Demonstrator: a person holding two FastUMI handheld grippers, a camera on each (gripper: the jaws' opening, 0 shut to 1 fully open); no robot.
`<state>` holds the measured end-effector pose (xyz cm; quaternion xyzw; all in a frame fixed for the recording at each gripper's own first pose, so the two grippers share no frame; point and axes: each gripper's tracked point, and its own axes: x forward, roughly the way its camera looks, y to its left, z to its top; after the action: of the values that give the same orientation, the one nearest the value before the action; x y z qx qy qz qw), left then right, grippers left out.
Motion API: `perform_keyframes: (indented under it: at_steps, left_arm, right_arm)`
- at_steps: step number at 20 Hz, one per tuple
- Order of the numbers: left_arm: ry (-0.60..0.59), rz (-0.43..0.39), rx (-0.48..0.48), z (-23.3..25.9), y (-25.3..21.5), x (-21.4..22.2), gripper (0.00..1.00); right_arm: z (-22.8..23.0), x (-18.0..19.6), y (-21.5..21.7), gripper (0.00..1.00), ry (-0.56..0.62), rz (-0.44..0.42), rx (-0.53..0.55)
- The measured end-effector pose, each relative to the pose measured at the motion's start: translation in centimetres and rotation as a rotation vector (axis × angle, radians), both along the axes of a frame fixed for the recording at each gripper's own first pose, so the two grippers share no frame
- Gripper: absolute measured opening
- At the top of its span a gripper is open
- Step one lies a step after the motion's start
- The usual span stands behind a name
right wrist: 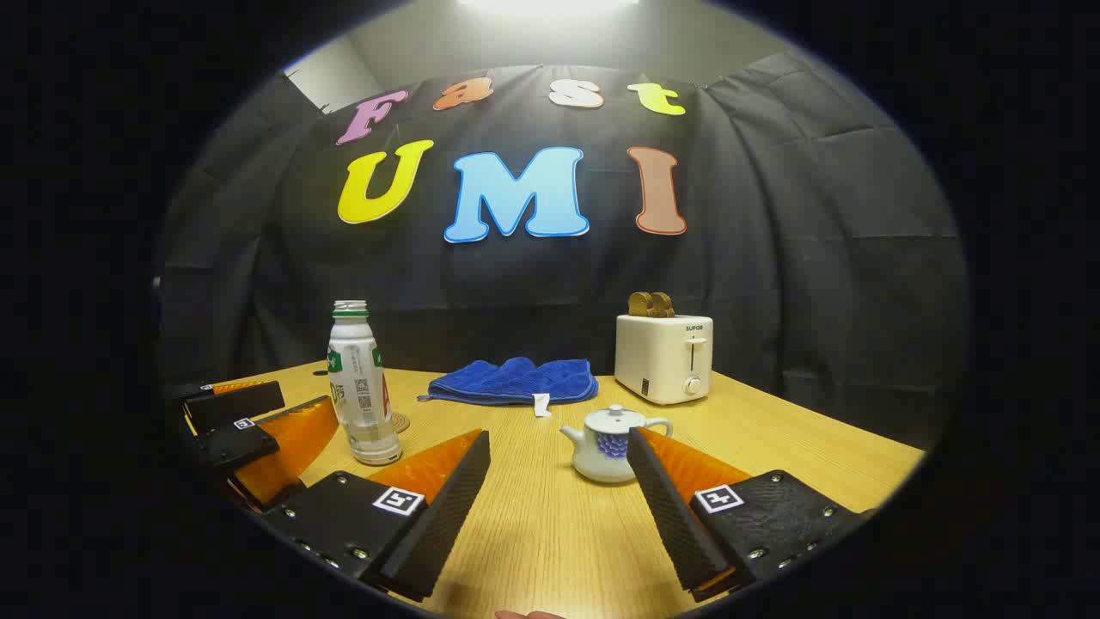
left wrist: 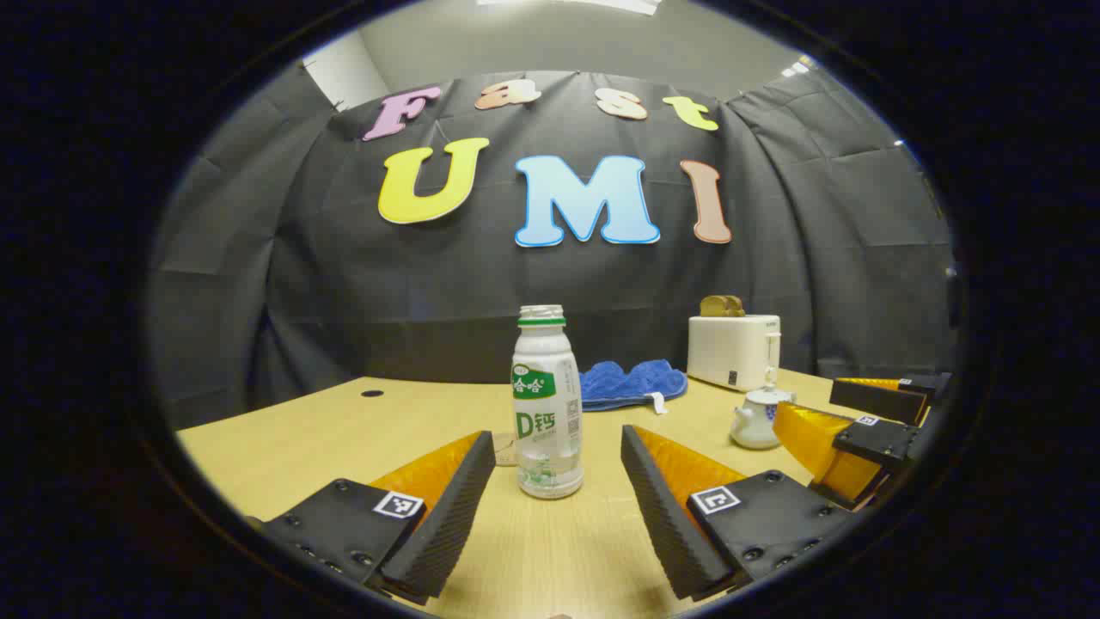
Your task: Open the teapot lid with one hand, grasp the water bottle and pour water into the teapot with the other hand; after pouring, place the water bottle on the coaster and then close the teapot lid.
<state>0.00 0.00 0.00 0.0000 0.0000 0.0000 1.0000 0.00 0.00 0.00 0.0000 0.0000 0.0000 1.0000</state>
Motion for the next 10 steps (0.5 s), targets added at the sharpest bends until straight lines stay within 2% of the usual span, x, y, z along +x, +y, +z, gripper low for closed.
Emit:
perform_keyframes:
  at_steps: [2, 3, 4, 5, 10]
  left_arm:
    - [0.000, 0.000, 0.000, -0.05, -0.02, 0.05, 1.00]
    - [0.000, 0.000, 0.000, -0.09, -0.02, 0.03, 0.92]
    - [0.000, 0.000, 0.000, -0.05, -0.01, 0.05, 0.92]
    - [0.000, 0.000, 0.000, -0.10, -0.01, 0.05, 0.97]
    - [0.000, -0.001, 0.000, -0.03, -0.04, 0.00, 0.97]
  right_arm:
    - [-0.01, -0.02, 0.01, 0.99, 0.000, 0.000, 0.000]
    - [0.04, -0.01, 0.01, 0.99, 0.000, 0.000, 0.000]
    - [-0.04, 0.00, 0.01, 0.99, 0.000, 0.000, 0.000]
    - [0.03, 0.00, 0.00, 0.99, 0.000, -0.002, 0.000]
    - [0.01, -0.03, -0.04, 0.99, -0.001, -0.002, 0.001]
